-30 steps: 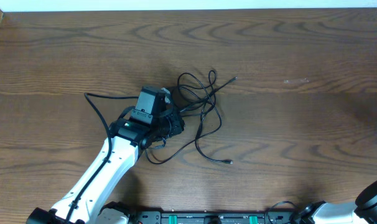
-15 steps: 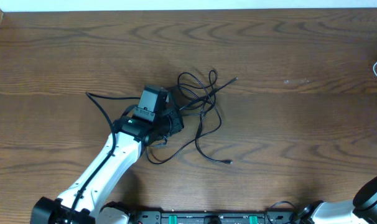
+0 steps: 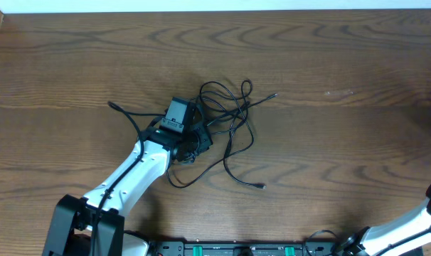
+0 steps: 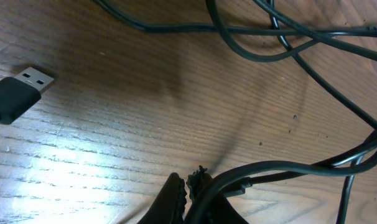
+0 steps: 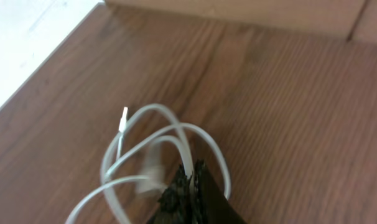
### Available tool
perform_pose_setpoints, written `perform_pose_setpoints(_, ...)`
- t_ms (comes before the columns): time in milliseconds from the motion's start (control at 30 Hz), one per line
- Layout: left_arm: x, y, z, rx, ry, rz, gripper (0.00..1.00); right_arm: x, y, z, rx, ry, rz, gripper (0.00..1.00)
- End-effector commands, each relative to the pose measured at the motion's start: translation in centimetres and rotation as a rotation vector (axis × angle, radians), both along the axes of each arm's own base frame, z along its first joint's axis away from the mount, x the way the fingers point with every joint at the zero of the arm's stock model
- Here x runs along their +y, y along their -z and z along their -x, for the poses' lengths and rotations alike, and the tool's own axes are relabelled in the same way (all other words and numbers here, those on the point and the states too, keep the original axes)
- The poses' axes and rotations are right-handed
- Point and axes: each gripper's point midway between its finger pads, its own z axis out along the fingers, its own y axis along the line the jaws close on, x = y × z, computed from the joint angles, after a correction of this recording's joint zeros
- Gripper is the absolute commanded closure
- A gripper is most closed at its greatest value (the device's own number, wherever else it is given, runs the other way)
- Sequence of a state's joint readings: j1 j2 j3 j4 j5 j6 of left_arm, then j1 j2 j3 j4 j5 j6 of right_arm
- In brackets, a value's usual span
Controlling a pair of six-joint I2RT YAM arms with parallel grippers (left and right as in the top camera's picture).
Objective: Untangle cables
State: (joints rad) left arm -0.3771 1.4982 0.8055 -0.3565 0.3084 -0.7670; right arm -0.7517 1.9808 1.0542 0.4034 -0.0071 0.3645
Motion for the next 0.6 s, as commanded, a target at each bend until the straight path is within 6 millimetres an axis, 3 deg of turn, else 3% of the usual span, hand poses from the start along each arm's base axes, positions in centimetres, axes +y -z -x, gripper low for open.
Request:
perform_pose_setpoints(0,0.2,0.5,0.1,0.01,-0.019,-0.01,0.92,-0.1,0.3,-0.6,0.004,-0.013,0.024,0.91)
perform_pose_setpoints(67,0.1,0.4,-0.1,-0.001,-0.019,-0.006,0.92,-0.3,0.5,-0.6,0.004,-0.008,0.026,0.73)
perform_pose_setpoints(133,0.0,0.3,-0.3,-0.01,-0.02,-0.001,0.92,-0.6,-0.1,-0.7,-0.015,-0.005,0.04,0.43)
perform_pose_setpoints(267,0.0,0.2,-0.5,-0.019,-0.022,0.003,0.92,-1.0,-3.3,-1.1,-0.075,-0.002,0.071,0.01)
perform_pose_setpoints(433,-0.1,0.2,-0.6,-0.022,-0.022,0.005,0.92,-0.6,-10.8,-0.7,-0.17,-0.002,0.16,0.01)
perform_pose_setpoints(567,-0.1,0.1,-0.6,-0.023,-0.022,0.004,0.92,1.0,-17.0,1.0,-0.232,0.005,0.186,0.01)
